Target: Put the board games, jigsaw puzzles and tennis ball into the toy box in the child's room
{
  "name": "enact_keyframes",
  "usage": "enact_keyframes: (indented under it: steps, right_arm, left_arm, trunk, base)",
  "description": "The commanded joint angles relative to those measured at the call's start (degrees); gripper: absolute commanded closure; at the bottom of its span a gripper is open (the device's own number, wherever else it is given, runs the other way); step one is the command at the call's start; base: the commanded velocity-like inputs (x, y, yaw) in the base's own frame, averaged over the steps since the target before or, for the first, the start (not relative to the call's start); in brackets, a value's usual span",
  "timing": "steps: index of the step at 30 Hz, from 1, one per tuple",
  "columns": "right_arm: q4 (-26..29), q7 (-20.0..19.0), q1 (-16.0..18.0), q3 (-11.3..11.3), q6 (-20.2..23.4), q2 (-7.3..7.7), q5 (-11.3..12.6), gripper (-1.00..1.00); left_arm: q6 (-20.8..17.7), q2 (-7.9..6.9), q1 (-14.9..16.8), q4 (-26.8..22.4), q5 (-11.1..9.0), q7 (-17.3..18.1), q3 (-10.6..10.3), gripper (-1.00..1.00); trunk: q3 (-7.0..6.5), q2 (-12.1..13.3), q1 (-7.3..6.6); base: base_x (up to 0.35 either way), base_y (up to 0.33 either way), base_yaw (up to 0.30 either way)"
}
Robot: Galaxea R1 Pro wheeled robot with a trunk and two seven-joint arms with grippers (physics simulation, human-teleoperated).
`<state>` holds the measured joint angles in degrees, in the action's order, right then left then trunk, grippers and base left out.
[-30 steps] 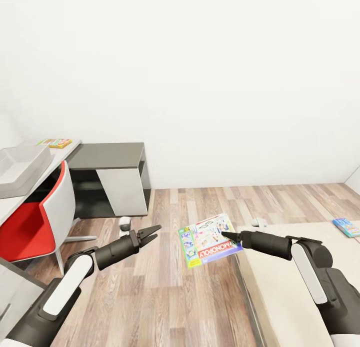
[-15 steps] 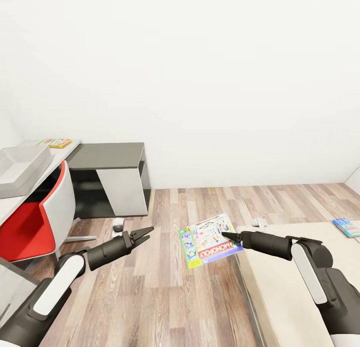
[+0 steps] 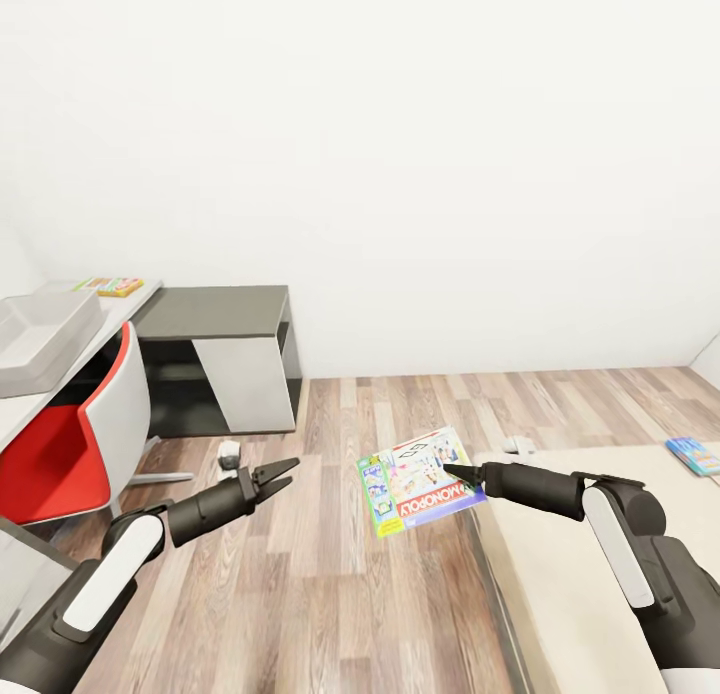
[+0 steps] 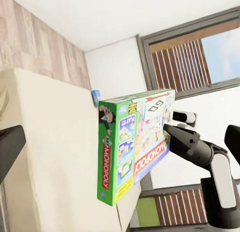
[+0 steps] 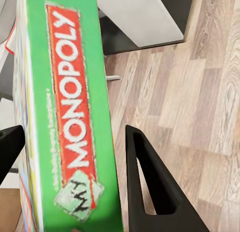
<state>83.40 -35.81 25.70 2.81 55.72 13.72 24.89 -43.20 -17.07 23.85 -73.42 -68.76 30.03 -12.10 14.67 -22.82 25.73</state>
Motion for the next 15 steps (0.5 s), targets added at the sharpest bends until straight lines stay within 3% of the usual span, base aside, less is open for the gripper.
enact_keyframes:
  steps: [1,15]
  right_arm:
    - [0.02,-0.20,0.05,0.08,0.35,-0.01,-0.02,1.00]
    - [0.02,-0.21,0.05,0.05,0.35,-0.01,-0.02,1.00]
  left_arm:
    - [-0.17,-0.05,0.06,0.12,-0.28,0.07,-0.05,-1.00]
    - [1.52,-0.07,0.07,0.28,-0.24,0.20,-0.08,-1.00]
  trunk:
    - [0.11,-0.10,0.05]
    - [0.11,-0.10,0.05]
  base:
    - [0.196,0.044,0.000]
    - [0.289,0.017,0.000]
